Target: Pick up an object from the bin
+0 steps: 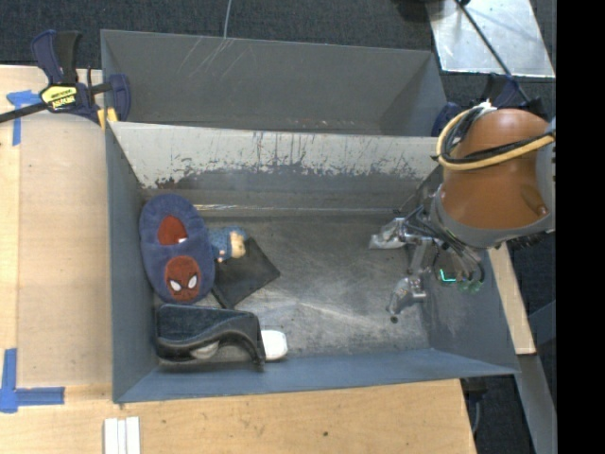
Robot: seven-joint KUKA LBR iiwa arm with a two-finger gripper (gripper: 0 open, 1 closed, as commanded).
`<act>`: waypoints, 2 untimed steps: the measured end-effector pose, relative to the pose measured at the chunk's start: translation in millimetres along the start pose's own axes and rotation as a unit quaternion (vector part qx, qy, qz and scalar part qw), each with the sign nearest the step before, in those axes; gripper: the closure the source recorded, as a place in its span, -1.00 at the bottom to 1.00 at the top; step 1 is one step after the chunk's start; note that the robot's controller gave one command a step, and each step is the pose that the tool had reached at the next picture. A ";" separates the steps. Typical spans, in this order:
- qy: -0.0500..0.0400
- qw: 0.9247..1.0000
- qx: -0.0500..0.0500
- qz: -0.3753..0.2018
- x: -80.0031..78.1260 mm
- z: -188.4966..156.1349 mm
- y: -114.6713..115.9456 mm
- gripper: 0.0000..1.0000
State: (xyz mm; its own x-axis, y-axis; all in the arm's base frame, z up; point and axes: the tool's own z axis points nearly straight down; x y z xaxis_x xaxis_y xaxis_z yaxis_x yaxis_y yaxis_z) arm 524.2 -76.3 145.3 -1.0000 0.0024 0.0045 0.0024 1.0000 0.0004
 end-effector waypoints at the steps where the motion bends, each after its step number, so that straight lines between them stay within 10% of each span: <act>1: -0.007 0.999 0.002 -0.037 -1.8 72.6 39.3 -1.00; 2: -0.006 0.999 -0.001 -0.035 5.6 43.4 73.8 -1.00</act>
Offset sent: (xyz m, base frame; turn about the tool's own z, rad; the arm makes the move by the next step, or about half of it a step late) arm -0.0019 0.0404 -0.0753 -0.0727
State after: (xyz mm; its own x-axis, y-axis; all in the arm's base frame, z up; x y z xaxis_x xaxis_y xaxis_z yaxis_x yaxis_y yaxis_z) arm 518.6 -2.5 102.0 -0.9978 -0.0666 -0.0067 -0.0666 0.9978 0.0015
